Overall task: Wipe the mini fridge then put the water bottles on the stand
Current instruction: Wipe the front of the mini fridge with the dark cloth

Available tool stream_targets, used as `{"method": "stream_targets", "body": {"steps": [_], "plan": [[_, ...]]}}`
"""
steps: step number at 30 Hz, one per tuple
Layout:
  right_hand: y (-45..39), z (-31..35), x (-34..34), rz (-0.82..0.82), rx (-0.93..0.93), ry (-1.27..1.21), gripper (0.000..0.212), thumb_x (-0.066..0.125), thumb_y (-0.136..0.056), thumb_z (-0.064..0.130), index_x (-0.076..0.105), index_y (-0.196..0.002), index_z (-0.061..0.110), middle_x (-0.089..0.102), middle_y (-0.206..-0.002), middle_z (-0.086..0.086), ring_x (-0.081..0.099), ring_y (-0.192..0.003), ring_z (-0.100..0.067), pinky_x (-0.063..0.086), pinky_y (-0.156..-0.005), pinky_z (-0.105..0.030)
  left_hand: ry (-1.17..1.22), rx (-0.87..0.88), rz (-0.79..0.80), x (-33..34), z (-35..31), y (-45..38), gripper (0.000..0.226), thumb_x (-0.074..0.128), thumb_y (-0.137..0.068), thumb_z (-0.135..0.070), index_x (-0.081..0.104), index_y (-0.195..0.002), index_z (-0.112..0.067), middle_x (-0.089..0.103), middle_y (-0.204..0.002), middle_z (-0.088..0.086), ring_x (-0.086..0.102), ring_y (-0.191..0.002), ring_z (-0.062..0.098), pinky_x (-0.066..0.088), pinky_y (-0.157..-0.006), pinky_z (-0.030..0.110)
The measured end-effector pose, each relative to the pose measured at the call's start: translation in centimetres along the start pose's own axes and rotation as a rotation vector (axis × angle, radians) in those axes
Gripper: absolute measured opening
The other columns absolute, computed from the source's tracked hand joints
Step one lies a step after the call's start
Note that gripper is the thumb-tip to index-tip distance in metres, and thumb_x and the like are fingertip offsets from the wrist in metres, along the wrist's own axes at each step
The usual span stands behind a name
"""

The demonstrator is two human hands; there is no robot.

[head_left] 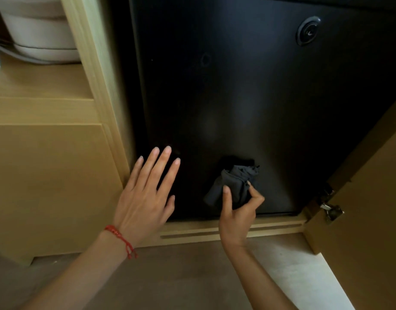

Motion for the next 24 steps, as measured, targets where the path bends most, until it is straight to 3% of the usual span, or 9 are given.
{"method": "stream_targets", "body": {"steps": [4, 9, 16, 21, 24], "plan": [[0.3, 1.8, 0.8, -0.078, 0.155, -0.171, 0.037, 0.064, -0.083, 0.016, 0.039, -0.109, 0.01, 0.049, -0.104, 0.007, 0.051, -0.1, -0.011, 0.038, -0.079, -0.002, 0.014, -0.007, 0.007, -0.3, -0.2, 0.0, 0.064, 0.041, -0.085, -0.029, 0.023, -0.143, -0.006, 0.017, -0.15, 0.018, 0.016, -0.14, 0.032, 0.013, -0.114, 0.045], [-0.8, 6.6, 2.3, -0.144, 0.076, -0.304, 0.036, 0.064, -0.084, 0.022, 0.034, -0.104, 0.018, 0.048, -0.101, 0.016, 0.053, -0.089, 0.011, 0.039, -0.074, -0.002, 0.059, -0.031, -0.037, -1.6, 0.1, -0.8, 0.065, 0.043, -0.085, -0.028, 0.022, -0.143, -0.007, 0.017, -0.15, 0.018, 0.014, -0.141, 0.032, 0.014, -0.115, 0.046], [-2.5, 10.3, 2.7, -0.101, -0.109, -0.253, 0.037, 0.065, -0.083, 0.02, 0.039, -0.109, 0.013, 0.051, -0.103, 0.009, 0.054, -0.097, 0.001, 0.044, -0.08, -0.009, 0.085, -0.075, -0.081, -2.6, 0.9, -2.2, 0.067, 0.047, -0.085, -0.028, 0.023, -0.143, -0.006, 0.015, -0.15, 0.018, 0.012, -0.141, 0.032, 0.009, -0.116, 0.042], [0.4, 5.4, 2.6, -0.045, -0.03, -0.13, 0.054, 0.066, -0.08, 0.035, 0.042, -0.112, -0.001, 0.05, -0.109, -0.006, 0.056, -0.104, -0.021, 0.042, -0.084, -0.011, 0.066, -0.066, -0.034, -1.7, 0.9, -1.4, 0.066, 0.045, -0.085, -0.028, 0.023, -0.143, -0.005, 0.015, -0.151, 0.019, 0.012, -0.142, 0.032, 0.011, -0.116, 0.042], [2.5, 2.2, 2.7, -0.017, 0.072, -0.059, 0.046, 0.065, -0.08, 0.018, 0.042, -0.111, -0.006, 0.051, -0.11, -0.012, 0.055, -0.106, -0.032, 0.039, -0.083, -0.014, 0.062, -0.053, 0.007, -1.0, 0.6, -0.7, 0.066, 0.044, -0.086, -0.028, 0.022, -0.143, -0.005, 0.013, -0.151, 0.018, 0.011, -0.142, 0.031, 0.012, -0.116, 0.044]]}}
Point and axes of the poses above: each hand's wrist, its own y-axis away from the middle knuckle, its own x-axis out of the palm, z = x × y, the point moved 4 cm from there along -y, towards the middle knuckle
